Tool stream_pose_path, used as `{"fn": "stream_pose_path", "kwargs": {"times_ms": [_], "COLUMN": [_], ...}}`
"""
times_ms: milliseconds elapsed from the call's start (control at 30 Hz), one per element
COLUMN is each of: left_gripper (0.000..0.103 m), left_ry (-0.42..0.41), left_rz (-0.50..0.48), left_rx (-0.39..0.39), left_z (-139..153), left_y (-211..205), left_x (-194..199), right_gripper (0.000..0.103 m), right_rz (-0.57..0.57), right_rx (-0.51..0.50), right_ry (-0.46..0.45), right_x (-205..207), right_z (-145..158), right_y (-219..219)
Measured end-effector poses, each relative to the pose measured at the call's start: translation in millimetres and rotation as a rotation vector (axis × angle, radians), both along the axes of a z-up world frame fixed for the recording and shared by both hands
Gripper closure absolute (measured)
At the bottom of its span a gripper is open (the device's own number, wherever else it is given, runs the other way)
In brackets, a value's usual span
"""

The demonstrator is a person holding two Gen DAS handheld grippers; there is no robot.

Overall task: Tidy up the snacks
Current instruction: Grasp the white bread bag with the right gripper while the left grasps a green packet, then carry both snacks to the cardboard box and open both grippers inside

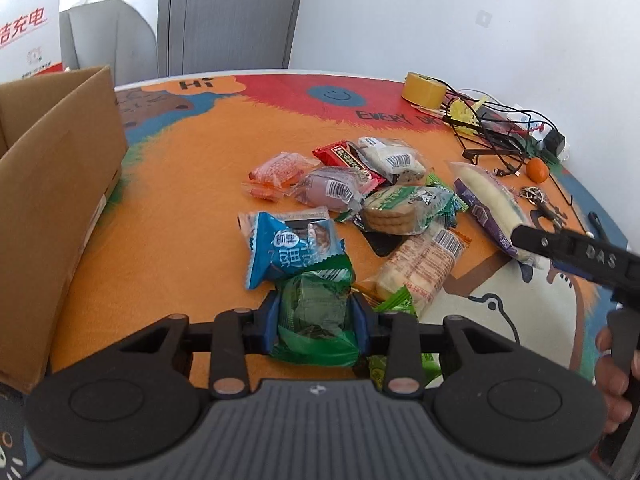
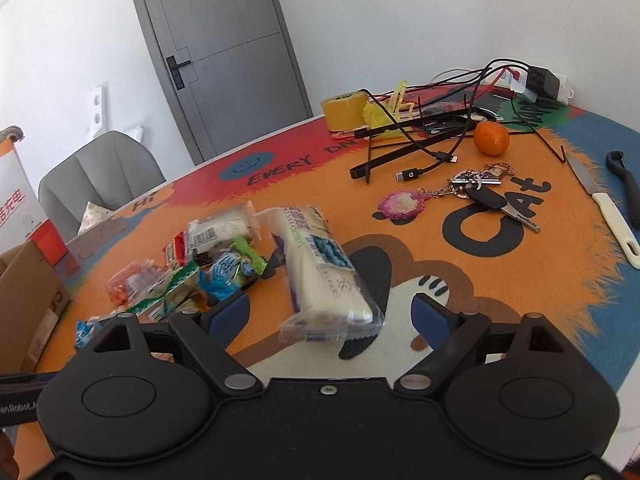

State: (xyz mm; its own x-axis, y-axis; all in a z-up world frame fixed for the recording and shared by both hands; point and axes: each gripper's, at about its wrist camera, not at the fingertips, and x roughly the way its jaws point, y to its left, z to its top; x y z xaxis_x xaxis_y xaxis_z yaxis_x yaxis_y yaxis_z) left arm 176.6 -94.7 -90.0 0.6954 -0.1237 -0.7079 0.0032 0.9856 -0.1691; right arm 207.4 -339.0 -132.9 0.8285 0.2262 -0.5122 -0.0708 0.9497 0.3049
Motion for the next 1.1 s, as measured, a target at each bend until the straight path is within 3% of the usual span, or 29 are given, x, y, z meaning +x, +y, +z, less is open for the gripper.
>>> {"fn": "stream_pose_path", "kwargs": {"times_ms": [333,500,600,833,1100], "left_gripper": [0.069,0.069,0.069,0.069,0.069], "left_ry": [-0.055,-0.078,-0.101,-0.157,-0.218], "left_rz": [0.035,0.062,0.076,0.088,0.101], "left_rx": [-0.020,-0.023,-0.015,-0.017,-0.014], "left_z": [17,25,31,47,70], "left_y": [12,24,28,36,49], "left_x": [-1,-1,-1,-11,-31], "right_gripper": [0.016,0.055,0.066,0.072,0.072], "right_rz": [-0.008,-0.027,-0.004,0.041,0.094], "right_rx": [-0.050,-0.120,-0.098,-0.021,0.003], "right_ry": [0.015,0.031,0.042,0.007,-0.062], "right_x": [26,27,21,-4,-25], "right_z": [-1,-6,-2,9,37], "right_y": [12,22,22,25,46]}}
